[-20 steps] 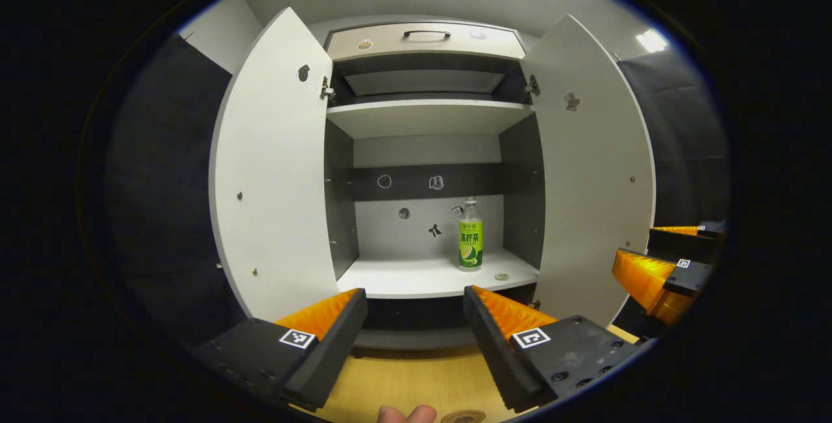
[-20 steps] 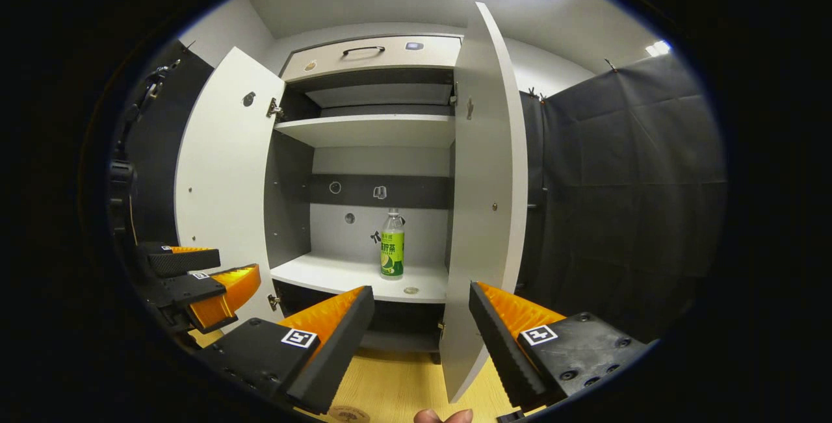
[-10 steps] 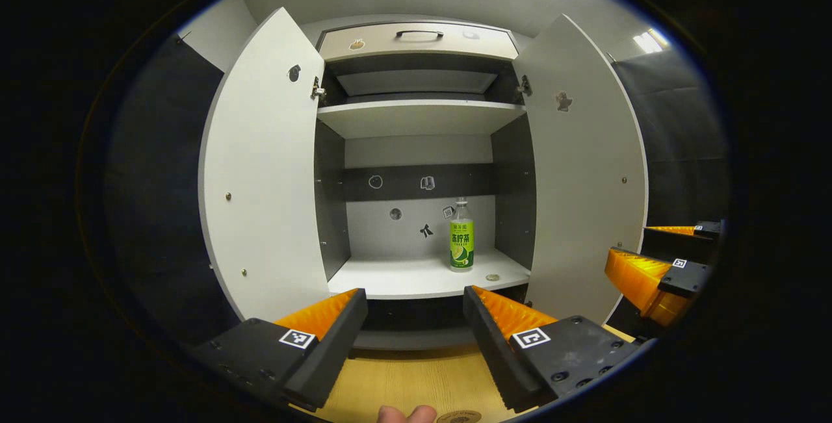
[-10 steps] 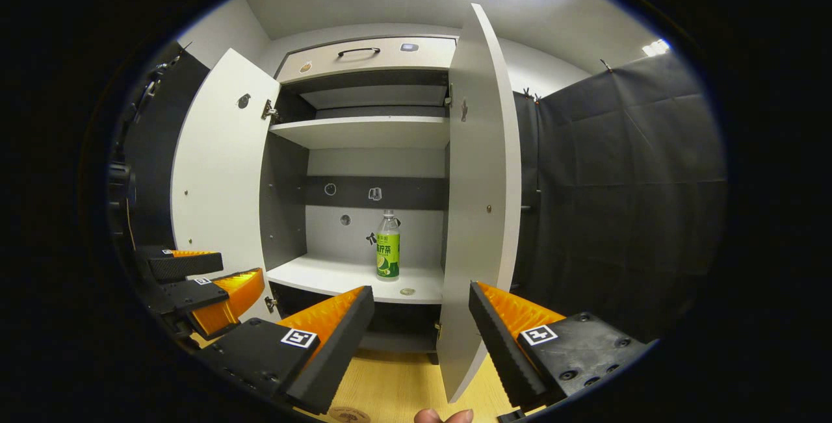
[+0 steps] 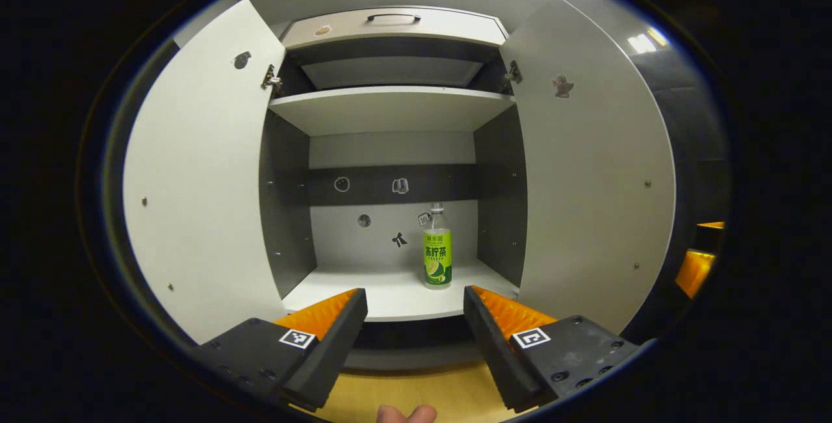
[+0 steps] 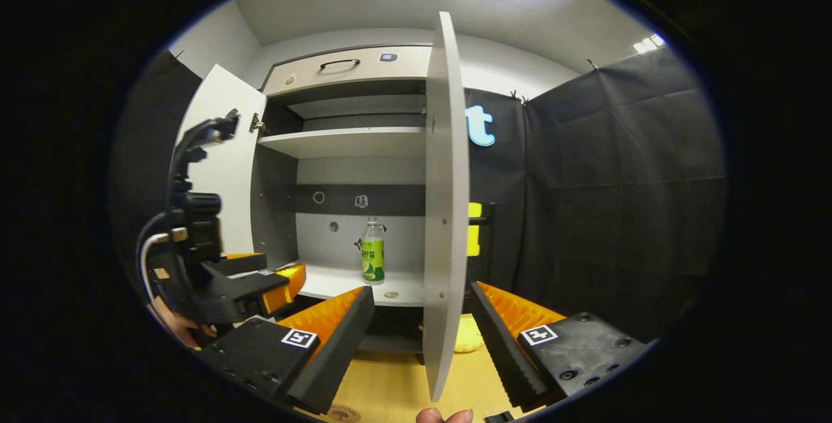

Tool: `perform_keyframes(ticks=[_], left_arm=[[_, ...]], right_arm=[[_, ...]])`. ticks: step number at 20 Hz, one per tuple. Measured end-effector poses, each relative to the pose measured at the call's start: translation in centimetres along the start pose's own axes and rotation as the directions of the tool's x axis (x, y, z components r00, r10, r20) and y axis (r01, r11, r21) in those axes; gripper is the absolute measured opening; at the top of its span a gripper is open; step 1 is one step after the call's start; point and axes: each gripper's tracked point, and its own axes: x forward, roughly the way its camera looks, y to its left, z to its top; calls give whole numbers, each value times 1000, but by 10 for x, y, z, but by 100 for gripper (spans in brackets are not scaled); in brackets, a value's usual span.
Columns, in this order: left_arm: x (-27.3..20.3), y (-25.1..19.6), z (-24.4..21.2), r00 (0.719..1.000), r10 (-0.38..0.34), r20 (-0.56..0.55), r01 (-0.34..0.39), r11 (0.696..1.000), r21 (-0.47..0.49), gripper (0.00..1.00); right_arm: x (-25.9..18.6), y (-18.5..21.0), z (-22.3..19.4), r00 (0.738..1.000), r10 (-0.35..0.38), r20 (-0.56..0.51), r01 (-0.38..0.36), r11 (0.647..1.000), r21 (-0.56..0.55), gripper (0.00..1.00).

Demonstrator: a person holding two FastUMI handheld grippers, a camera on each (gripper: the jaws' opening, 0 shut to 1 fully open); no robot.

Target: Grasp the bottle in the cabinet with the left hand and place it on the coaster, then close the right door with the right hand and the left door with the left hand.

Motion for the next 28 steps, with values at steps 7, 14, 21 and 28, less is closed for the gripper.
perform_keyframes(ticks=[7,14,21,28], left_arm=[[127,-31,-16,1000,-3,-2,3,1000,8,94],[216,-34,-29,1000,30,-5,-29,999,41,95],[281,-28,-43,997,71,-38,-71,997,-1,95],[297,-31,-51,998,43,-48,-44,999,-20,79]], right_arm=[[-1,-55,-8,998,-59,-16,59,998,-4,98],[6,-72,-12,999,-31,-15,30,999,-20,97],[22,-80,-19,999,-16,-31,16,1000,-15,97],[29,-82,-26,999,-7,-45,6,1000,-21,98]])
